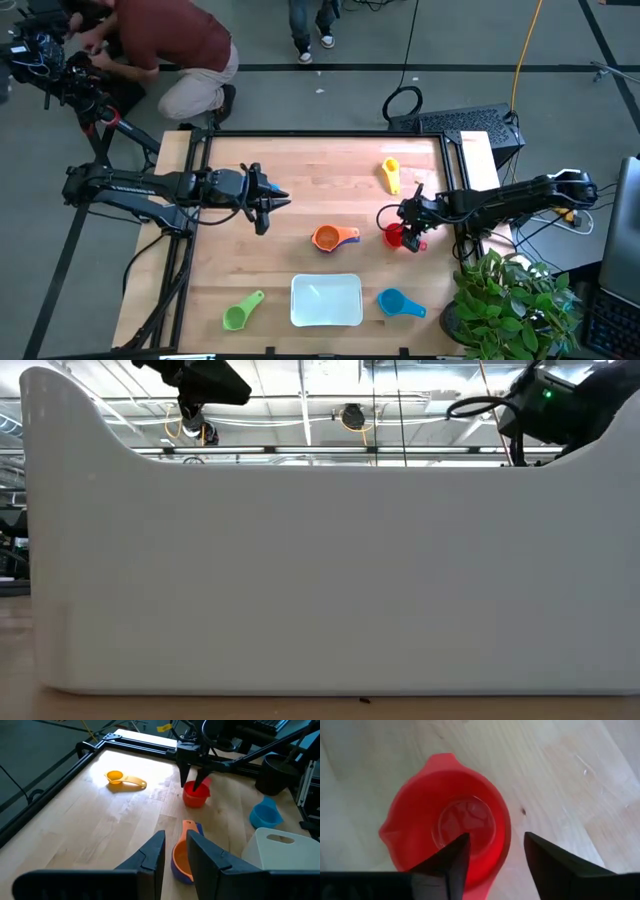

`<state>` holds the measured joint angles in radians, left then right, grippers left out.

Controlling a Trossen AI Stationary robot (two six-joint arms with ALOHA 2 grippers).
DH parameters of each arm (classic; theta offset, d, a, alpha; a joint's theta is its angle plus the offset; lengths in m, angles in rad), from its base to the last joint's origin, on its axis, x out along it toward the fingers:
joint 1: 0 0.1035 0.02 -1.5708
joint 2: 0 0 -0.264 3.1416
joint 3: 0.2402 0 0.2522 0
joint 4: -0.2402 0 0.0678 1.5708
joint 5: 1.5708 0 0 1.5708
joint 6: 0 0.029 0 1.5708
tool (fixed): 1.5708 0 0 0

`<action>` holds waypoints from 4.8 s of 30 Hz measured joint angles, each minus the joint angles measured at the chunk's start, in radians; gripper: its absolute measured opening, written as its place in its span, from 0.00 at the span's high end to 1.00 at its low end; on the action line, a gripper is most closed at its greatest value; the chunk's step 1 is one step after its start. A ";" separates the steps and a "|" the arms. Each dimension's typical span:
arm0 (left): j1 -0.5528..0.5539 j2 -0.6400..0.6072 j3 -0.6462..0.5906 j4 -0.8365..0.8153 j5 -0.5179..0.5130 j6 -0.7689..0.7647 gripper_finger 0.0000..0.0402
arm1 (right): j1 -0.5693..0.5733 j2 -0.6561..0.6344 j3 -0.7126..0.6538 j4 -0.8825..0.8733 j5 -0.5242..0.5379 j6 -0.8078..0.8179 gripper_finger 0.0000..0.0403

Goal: Nest measuring cups in basket
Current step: Stack the red measuring cup on top of the orange measuring cup, then stack the light blue measuring cup on top of the red measuring cup

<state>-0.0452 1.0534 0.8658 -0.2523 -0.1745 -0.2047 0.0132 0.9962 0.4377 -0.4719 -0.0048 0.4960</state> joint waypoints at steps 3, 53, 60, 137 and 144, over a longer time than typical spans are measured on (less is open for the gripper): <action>0.000 0.000 0.000 0.000 0.000 0.000 0.80 | 0.000 0.000 0.000 0.005 0.000 -0.012 0.67; -0.002 -0.005 0.000 -0.074 -0.002 0.001 0.80 | -0.073 0.644 0.682 0.281 -0.183 -0.441 1.00; -0.002 -0.005 0.000 -0.073 -0.002 0.000 0.80 | -0.063 0.682 0.682 0.281 -0.180 -0.423 1.00; -0.393 -0.004 0.002 -0.462 0.170 -0.764 0.80 | -0.044 -0.190 0.135 0.380 -0.026 -0.216 0.67; -0.416 0.000 0.001 -0.448 0.064 -0.692 0.80 | 0.112 -0.060 0.138 0.180 -0.102 -0.039 0.67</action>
<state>-0.4610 1.0538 0.8665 -0.7002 -0.1104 -0.8964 0.1248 0.9359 0.5756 -0.2919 -0.1066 0.4574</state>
